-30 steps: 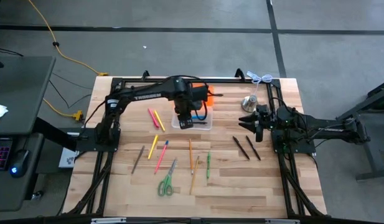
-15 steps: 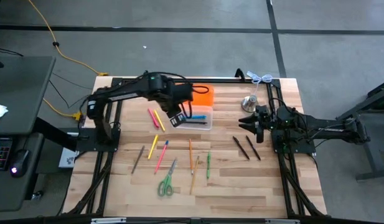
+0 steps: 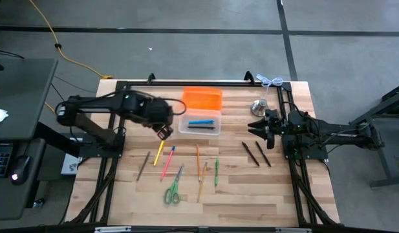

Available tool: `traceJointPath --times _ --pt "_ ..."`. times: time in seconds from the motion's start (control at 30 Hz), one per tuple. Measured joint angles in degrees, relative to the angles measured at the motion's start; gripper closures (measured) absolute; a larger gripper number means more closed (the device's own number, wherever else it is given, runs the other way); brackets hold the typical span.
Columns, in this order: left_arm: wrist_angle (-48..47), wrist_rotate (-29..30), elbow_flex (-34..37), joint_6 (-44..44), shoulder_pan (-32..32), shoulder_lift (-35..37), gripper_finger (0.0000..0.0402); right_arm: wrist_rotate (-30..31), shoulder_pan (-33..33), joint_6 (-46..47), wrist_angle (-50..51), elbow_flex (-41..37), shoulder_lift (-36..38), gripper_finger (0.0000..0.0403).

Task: Pick & place school supplies into a supply box
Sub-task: Put the pink pen into the transparent supply box

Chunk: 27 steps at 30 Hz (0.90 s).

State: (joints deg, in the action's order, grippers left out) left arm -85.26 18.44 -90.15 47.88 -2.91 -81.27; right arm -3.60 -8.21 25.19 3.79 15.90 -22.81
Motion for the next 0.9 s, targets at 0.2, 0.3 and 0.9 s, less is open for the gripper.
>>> traceJointPath --times 0.2,0.3,0.9 --pt "7.6 0.2 13.8 7.8 -2.3 7.9 0.0273 0.1 0.0 0.2 -0.3 0.0 -0.1 0.0275" --pt "11.5 0.2 19.3 9.5 -3.1 10.9 0.0273 0.1 0.0 0.2 -0.4 0.0 -0.1 0.0275" --pt "22.0 1.1 35.2 20.1 -1.6 16.2 0.0273 0.7 0.0 0.5 -1.1 0.0 -3.5 0.0275"
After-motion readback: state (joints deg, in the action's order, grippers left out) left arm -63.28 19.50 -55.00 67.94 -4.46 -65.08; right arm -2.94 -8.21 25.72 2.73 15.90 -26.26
